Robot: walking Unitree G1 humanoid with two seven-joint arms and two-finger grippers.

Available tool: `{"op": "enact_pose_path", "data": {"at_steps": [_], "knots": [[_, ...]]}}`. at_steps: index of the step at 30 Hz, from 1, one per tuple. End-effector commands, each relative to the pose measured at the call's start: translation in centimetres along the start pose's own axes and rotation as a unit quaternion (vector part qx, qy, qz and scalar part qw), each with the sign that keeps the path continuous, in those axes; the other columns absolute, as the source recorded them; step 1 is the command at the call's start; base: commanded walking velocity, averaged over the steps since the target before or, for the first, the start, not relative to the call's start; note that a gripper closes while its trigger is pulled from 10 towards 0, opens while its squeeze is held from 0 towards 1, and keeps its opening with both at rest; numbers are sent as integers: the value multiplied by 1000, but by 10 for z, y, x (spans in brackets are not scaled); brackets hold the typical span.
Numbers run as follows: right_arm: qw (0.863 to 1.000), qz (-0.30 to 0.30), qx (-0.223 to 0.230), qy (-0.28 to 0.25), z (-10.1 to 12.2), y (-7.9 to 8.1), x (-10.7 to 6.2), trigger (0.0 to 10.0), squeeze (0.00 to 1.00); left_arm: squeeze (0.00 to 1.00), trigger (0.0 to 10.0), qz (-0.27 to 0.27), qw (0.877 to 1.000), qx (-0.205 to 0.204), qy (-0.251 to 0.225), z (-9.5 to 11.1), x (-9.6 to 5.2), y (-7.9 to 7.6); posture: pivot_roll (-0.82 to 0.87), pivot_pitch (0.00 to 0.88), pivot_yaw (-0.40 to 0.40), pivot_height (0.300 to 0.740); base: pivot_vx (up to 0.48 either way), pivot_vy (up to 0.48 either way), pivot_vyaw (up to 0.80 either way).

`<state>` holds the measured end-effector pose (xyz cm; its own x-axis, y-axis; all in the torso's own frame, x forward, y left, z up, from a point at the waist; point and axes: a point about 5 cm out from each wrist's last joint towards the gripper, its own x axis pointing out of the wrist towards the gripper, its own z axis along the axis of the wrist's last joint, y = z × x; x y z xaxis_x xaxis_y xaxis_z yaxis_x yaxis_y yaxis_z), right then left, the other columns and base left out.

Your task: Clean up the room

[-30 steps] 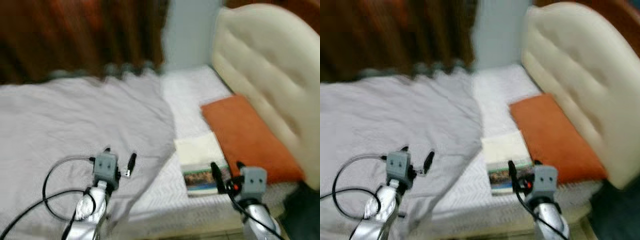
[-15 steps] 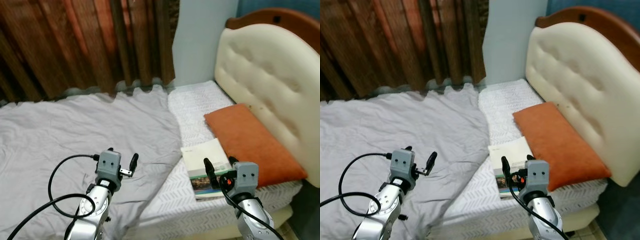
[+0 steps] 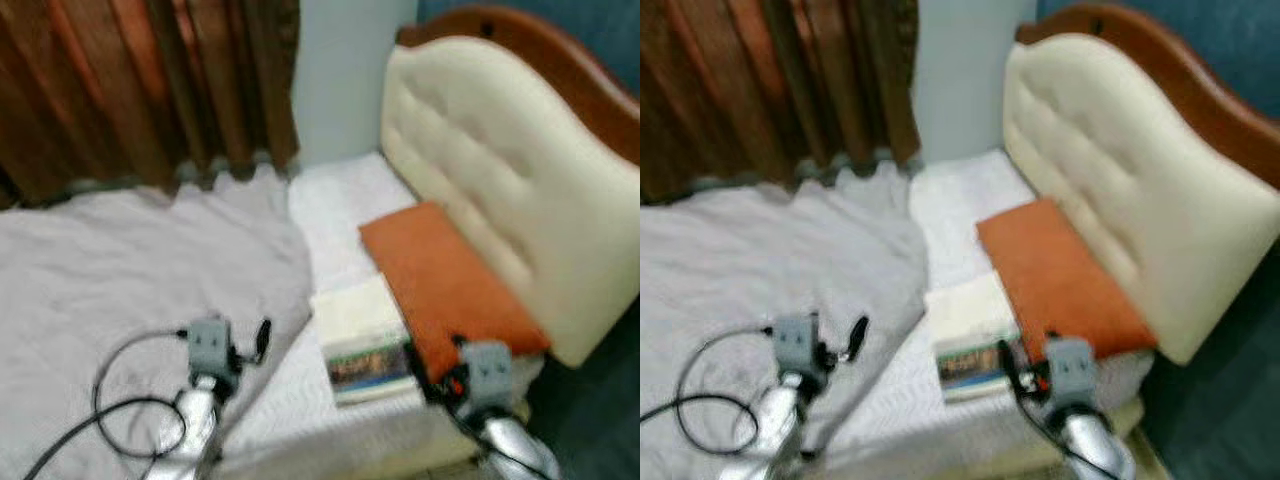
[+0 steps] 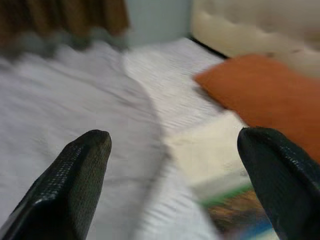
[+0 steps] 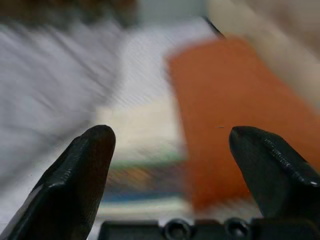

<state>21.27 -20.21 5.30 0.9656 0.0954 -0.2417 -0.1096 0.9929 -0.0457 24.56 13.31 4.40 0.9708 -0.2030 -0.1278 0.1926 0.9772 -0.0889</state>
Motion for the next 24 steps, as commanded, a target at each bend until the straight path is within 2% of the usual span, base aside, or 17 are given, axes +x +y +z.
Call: {"op": "enact_pose_path", "data": {"at_steps": [1,2,4,7,8,10,14,24], "knots": [[1000,19,6,-19,10,6,0,10000,0,0,10000,22,1000,15,-11,4,-7,15,-162,91,-25,740,0,0,0],[1000,16,-5,-7,5,-1,-3,10000,0,0,10000,23,999,33,-1,-1,-11,13,-156,91,-40,740,0,0,0],[1000,15,-9,-6,4,-4,-2,10000,0,0,10000,22,999,36,2,-2,-10,11,-152,88,-50,740,0,0,0],[1000,4,-21,-9,7,-10,6,10000,0,0,10000,23,999,38,-7,1,-4,7,-143,86,-58,740,0,0,0],[1000,-2,-22,-12,10,-11,12,10000,0,0,10000,15,999,40,-22,8,0,5,-134,87,-61,740,244,0,0],[1000,-4,-22,-15,15,-11,19,10000,0,0,10000,5,999,40,-37,17,6,3,-131,87,-61,740,375,0,0],[1000,8,-20,-19,17,-6,24,10000,0,0,10000,5,998,40,-40,21,8,6,-121,92,-56,740,454,0,0],[999,34,-17,-5,9,0,24,10000,0,0,10000,5,999,38,-29,15,1,3,-117,115,-54,740,480,0,0]]}}
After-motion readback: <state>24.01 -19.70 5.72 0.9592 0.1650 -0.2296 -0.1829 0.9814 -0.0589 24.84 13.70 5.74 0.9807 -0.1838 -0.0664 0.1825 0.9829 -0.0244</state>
